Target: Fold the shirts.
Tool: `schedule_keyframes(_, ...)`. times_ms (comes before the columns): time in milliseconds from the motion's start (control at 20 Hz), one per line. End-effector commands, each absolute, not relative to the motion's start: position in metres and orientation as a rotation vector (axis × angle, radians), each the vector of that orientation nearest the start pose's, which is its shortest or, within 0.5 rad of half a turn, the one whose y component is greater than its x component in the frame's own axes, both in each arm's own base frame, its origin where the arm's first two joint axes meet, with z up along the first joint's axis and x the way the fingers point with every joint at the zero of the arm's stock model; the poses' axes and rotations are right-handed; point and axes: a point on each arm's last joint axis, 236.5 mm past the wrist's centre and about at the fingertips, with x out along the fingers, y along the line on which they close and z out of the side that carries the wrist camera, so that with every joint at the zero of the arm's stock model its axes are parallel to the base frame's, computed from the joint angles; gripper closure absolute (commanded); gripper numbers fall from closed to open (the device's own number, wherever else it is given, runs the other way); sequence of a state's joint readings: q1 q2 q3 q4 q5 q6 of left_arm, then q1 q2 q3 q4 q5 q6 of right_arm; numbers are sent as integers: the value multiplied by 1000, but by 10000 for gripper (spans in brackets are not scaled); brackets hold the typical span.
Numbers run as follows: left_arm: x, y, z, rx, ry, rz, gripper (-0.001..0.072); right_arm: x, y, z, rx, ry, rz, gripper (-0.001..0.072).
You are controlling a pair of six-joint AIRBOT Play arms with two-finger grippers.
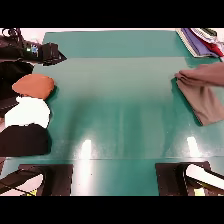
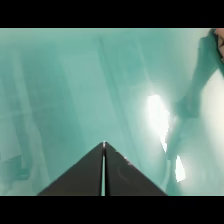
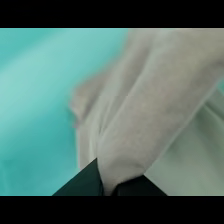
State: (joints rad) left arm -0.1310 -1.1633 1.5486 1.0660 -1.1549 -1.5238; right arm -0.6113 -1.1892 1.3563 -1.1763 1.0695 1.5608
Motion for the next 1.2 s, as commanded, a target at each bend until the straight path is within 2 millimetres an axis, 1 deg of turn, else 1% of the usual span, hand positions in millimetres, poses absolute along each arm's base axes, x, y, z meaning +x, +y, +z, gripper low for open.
schedule_keyframes(0, 402, -160, 236, -261, 783, -511, 683, 341, -190, 100, 562, 857, -436, 696)
schedule_keyframes(100, 401, -160, 236, -260, 785, -512, 683, 316, -198, 79, 612, 888, -486, 692)
schedule_keyframes(150, 401, -160, 235, -259, 789, -513, 683, 303, -201, 68, 638, 912, -510, 593)
schedule_keyframes(250, 400, -160, 235, -258, 791, -514, 683, 284, -207, 50, 683, 941, -553, 112)
schedule_keyframes(300, 400, -160, 235, -257, 792, -515, 683, 276, -212, 45, 698, 947, -575, 14)
schedule_keyframes(350, 400, -160, 235, -256, 792, -515, 683, 269, -219, 47, 712, 946, -597, 14)
schedule_keyframes(400, 400, -160, 235, -256, 792, -515, 683, 268, -224, 55, 724, 924, -607, 15)
schedule_keyframes(450, 400, -160, 235, -256, 792, -515, 683, 272, -225, 67, 729, 902, -595, 16)
schedule_keyframes(500, 400, -160, 235, -256, 792, -515, 683, 283, -221, 83, 732, 869, -563, 16)
schedule_keyframes(550, 400, -160, 235, -257, 792, -515, 682, 298, -209, 100, 726, 839, -504, 17)
schedule_keyframes(600, 400, -160, 235, -257, 790, -515, 683, 315, -191, 116, 726, 818, -431, 17)
schedule_keyframes(650, 401, -160, 236, -258, 786, -514, 682, 334, -164, 131, 707, 806, -333, 18)
schedule_keyframes(700, 404, -159, 238, -262, 770, -510, 682, 349, -137, 142, 672, 805, -248, 18)
schedule_keyframes(750, 406, -159, 239, -263, 763, -506, 682, 362, -107, 151, 618, 815, -166, 18)
schedule_keyframes(800, 406, -158, 239, -259, 763, -503, 682, 374, -74, 158, 571, 822, -80, 17)
schedule_keyframes(900, 405, -158, 238, -261, 768, -503, 682, 386, -9, 167, 485, 834, 78, 21)
schedule_keyframes(950, 405, -159, 239, -265, 767, -506, 682, 389, 20, 169, 441, 837, 148, 85)
schedule_keyframes(1000, 405, -159, 239, -265, 767, -507, 682, 389, 48, 171, 404, 839, 214, 153)
schedule_keyframes(1050, 405, -159, 239, -265, 767, -507, 682, 387, 74, 172, 361, 841, 283, 207)
schedule_keyframes(1100, 405, -159, 239, -266, 767, -506, 683, 384, 98, 174, 324, 837, 344, 336)
schedule_keyframes(1150, 405, -159, 239, -266, 767, -506, 682, 380, 116, 175, 292, 833, 393, 500)
